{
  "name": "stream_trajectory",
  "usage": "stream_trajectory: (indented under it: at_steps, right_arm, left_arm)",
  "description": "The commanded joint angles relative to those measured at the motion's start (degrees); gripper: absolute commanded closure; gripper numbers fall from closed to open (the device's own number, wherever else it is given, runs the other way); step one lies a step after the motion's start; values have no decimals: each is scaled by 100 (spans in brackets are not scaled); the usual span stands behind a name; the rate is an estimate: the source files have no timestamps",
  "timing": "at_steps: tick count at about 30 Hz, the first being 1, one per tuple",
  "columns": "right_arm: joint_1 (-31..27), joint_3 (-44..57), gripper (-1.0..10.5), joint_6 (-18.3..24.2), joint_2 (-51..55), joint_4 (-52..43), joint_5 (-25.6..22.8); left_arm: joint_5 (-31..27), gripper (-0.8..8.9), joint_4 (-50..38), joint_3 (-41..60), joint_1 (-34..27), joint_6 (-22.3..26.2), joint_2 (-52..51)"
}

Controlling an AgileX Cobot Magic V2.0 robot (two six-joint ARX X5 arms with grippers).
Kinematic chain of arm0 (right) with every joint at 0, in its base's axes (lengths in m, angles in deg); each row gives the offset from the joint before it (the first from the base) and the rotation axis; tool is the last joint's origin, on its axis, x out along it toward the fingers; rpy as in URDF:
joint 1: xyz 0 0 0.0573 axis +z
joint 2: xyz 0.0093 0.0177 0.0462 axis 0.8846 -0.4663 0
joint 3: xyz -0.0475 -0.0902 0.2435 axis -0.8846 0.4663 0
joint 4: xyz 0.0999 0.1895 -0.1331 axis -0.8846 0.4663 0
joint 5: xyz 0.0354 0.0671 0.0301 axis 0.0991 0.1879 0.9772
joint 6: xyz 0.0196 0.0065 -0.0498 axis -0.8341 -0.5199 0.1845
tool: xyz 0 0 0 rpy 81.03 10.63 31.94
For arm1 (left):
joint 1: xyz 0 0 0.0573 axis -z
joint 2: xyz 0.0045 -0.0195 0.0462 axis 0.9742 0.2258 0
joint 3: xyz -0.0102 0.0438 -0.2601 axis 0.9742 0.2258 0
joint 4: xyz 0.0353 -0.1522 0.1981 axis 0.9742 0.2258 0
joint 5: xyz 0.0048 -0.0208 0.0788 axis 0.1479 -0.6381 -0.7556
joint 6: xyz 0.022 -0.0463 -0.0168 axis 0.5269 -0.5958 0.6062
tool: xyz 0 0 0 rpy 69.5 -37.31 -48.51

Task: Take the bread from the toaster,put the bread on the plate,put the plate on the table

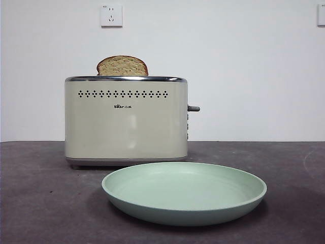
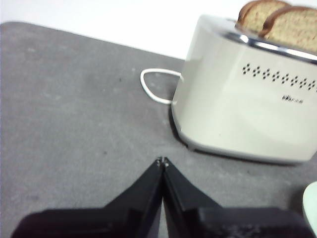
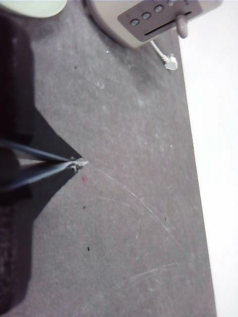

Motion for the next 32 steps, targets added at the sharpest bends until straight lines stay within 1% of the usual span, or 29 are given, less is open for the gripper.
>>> stream_trajectory:
  at_steps: [1, 4, 6, 7, 10, 13, 16, 21, 23, 25, 27, 29, 32]
  right_arm:
    - [4, 68, 946, -750, 2, -186, 9]
    - [4, 68, 946, -1381, 2, -234, -2]
    - [4, 66, 946, -1735, 2, -424, 13]
    - [4, 44, 946, -1908, 2, -509, 105]
    - [4, -221, 957, -2103, -22, -518, 481]
    - [4, -706, 957, -2100, -234, -321, 656]
    - [7, -1379, 957, -1989, -656, -22, 874]
    - [11, -2745, 957, -1357, -1637, 461, 1331]
    - [11, -3386, 957, -1139, -2096, 734, 1537]
    - [15, -3980, 957, -1016, -2516, 984, 1762]
    - [22, -4546, 948, -990, -2922, 1189, 2052]
    - [33, -5106, 948, -977, -3318, 1359, 2332]
    - [48, -5740, 947, -922, -3812, 1403, 2649]
  left_arm:
    - [9, 817, -55, 68, -15, 20, -7]
    - [11, 817, -111, 68, -15, 2, -7]
    - [70, 818, -203, 61, -15, -205, -7]
    - [170, 819, -232, 39, -15, -334, -7]
    - [549, 819, -197, -155, -15, -511, -4]
    - [796, 820, 44, -553, -15, -595, 9]
    - [804, 820, 341, -1108, -15, -562, 122]
    - [929, 820, 481, -2155, -15, -256, 688]
    - [933, 820, 590, -2640, -15, -232, 1060]
    - [935, 820, 789, -3119, -15, -223, 1462]
    - [960, 820, 962, -3585, -15, -42, 1888]
    - [1097, 820, 1117, -4070, -15, 302, 2365]
    - [1338, 820, 1425, -4769, -15, 603, 3084]
